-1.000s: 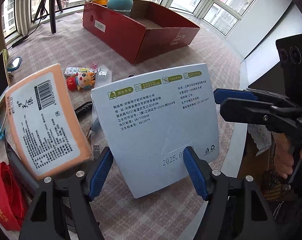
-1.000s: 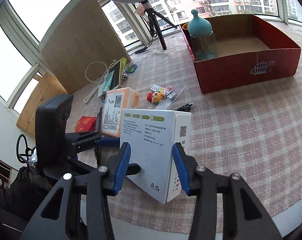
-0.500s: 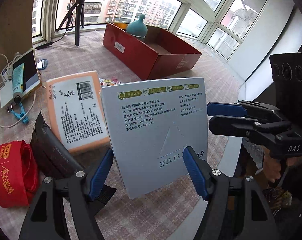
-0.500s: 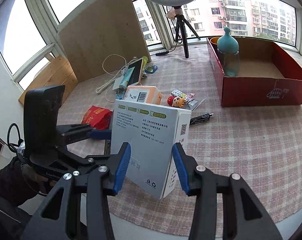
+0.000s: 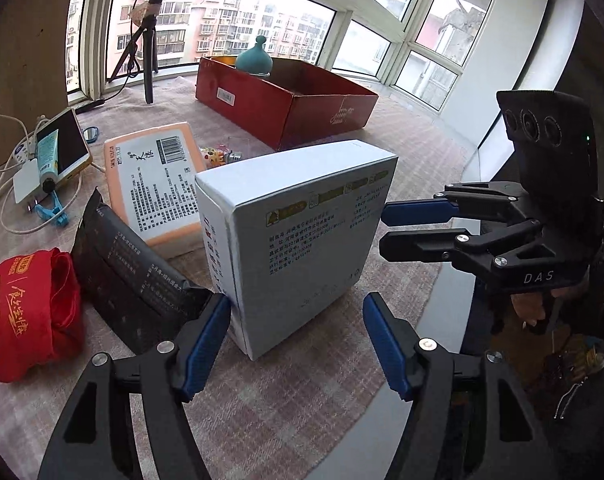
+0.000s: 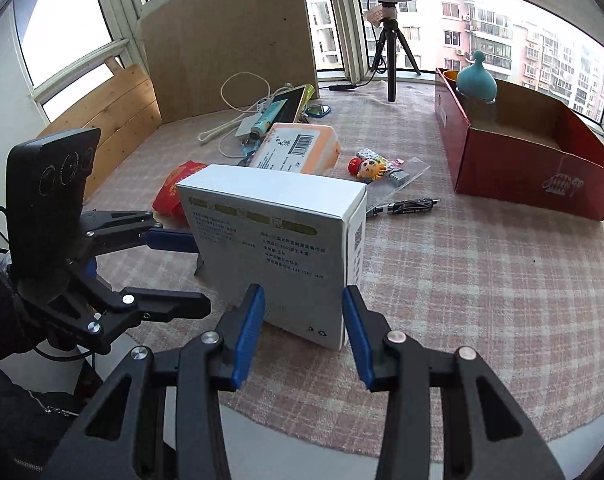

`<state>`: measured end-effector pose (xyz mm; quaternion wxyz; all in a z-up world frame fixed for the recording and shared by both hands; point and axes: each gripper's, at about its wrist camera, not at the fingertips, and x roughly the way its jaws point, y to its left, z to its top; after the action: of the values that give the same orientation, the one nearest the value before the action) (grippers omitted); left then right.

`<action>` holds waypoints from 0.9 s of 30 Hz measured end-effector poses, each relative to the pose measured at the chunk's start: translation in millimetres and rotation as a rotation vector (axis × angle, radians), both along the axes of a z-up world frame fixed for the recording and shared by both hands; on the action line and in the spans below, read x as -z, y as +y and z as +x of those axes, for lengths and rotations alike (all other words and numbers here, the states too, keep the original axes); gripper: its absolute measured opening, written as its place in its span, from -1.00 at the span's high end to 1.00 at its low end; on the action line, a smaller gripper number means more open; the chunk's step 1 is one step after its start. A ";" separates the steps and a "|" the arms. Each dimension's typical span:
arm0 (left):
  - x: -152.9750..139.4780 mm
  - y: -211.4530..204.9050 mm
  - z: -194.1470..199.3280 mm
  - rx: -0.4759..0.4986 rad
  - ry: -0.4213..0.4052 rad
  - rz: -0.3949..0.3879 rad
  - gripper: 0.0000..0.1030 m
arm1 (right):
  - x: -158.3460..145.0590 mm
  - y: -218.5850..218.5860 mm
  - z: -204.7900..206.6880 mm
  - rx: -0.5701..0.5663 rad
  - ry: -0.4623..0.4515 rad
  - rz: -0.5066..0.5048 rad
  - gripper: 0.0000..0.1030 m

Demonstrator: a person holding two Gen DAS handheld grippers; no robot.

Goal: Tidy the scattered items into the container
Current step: 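Lift the white box with the right gripper and turn it upright, then carry the white box with the right gripper over the red box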

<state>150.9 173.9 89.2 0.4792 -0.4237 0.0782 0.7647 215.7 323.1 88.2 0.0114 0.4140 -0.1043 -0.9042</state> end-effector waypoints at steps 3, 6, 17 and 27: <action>-0.2 -3.3 3.5 0.008 0.005 -0.006 -0.27 | 0.5 -6.2 4.1 -0.017 -0.014 -0.001 0.23; -0.6 -5.3 4.1 0.007 0.004 -0.009 -0.22 | 1.6 -9.4 5.5 -0.041 -0.032 0.001 0.23; 0.1 -10.8 9.1 -0.087 0.017 -0.034 -0.21 | -13.5 5.7 5.8 -0.207 -0.032 0.150 -0.25; -4.5 -26.6 20.2 -0.323 -0.013 0.004 -0.21 | -46.2 -29.1 -37.3 -0.627 0.021 0.314 -0.33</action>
<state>171.1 147.3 93.7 0.3511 -0.4349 0.0045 0.8292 178.5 294.1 134.4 0.2257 0.4133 0.1685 -0.8659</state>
